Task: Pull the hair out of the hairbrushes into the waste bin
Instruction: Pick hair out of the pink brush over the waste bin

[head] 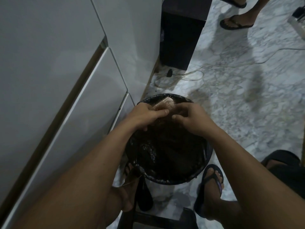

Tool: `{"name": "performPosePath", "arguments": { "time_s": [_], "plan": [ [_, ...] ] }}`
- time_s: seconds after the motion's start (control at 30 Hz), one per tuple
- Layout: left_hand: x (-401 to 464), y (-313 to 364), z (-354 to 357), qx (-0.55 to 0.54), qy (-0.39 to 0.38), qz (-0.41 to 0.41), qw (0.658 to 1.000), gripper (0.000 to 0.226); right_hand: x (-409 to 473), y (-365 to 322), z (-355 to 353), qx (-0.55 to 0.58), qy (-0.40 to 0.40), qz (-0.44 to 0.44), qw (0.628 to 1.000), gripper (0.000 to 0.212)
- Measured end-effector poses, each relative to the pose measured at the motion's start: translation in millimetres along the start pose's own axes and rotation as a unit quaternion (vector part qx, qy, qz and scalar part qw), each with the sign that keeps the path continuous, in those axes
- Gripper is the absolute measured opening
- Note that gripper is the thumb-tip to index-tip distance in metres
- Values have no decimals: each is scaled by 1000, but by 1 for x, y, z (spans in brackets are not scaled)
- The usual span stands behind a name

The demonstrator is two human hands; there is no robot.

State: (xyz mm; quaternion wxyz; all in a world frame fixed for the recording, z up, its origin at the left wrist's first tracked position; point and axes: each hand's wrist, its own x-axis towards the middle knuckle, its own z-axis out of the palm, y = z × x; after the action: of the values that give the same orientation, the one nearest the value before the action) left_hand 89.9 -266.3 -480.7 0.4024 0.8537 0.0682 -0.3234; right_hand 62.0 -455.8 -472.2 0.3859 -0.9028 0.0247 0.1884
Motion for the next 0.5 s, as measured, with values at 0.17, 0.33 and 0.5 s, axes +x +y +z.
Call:
{"name": "performPosePath", "arguments": {
  "time_s": [0.17, 0.33, 0.5],
  "plan": [
    [9, -9, -2, 13, 76, -38, 996, 54, -1, -1, -15, 10, -1, 32, 999, 23],
    [11, -13, -3, 5, 114, -40, 993, 57, -1, 3, -25, 1, -22, 62, 998, 26],
    [6, -5, 1, 24, 97, -11, 995, 46, -4, 4, -19, -40, -98, 77, 991, 38]
  ]
}}
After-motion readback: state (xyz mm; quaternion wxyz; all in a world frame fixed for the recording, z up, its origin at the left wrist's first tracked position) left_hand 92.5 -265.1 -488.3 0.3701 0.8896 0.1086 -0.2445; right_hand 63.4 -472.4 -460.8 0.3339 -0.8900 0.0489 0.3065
